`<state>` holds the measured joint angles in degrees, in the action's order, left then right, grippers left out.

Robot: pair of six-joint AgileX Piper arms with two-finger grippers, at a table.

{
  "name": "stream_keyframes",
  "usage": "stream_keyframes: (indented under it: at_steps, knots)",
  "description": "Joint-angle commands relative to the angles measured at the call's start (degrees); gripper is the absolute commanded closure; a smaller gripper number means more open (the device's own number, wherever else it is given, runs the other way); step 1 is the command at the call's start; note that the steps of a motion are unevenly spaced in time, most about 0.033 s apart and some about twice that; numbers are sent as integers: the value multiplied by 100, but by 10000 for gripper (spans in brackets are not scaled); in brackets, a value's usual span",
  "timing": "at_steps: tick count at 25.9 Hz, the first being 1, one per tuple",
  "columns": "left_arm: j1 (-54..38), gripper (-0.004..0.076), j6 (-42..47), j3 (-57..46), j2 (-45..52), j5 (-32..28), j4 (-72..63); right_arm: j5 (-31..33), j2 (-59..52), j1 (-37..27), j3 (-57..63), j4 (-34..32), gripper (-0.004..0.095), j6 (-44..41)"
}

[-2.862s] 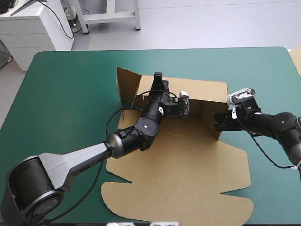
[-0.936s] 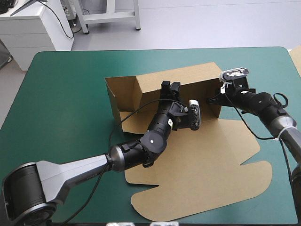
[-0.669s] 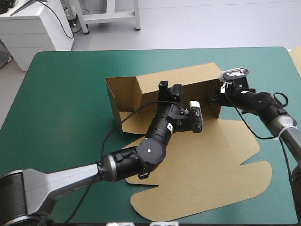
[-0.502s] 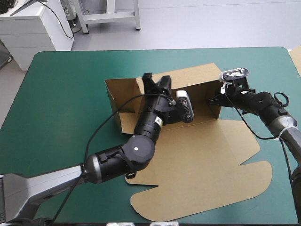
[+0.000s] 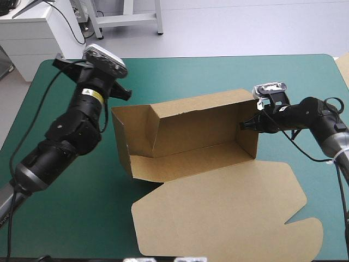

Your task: Fold the box

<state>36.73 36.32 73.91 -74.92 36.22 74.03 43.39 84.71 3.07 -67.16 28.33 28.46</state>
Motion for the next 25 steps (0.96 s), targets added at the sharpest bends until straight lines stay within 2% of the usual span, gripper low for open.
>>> stream_keyframes:
  at_steps: [1, 2, 5, 7, 13, 17, 23, 25]
  knots:
    - [-987, 724, -60, 182, 275, -259, -930, 694, -184, 6, -735, -186, 907, -849]
    - [-1179, 724, -122, 182, 275, -291, -1159, 819, -155, 6, -872, -261, 906, -967]
    - [-2127, 724, -1299, 148, 275, -386, -2966, 1555, 350, 44, -1444, -510, 906, -1348]
    - [-2505, 724, -1842, 112, 275, -276, -3713, 1749, 715, 180, -1676, -581, 907, -1348]
    - [-3129, 724, -2855, 58, 275, 58, -5281, 1574, 1358, 469, -2097, -844, 905, -1497]
    - [-3200, 724, -3333, 58, 275, 265, -5766, 1557, 1664, 469, -2360, -845, 887, -1497]
    - [-3200, 724, -3632, 58, 264, 344, -6270, 1096, 1778, 469, -2509, -1106, 635, -1244]
    - [-3200, 724, -3632, 58, 264, 432, -6271, 1123, 1778, 469, -2622, -1144, 585, -1057]
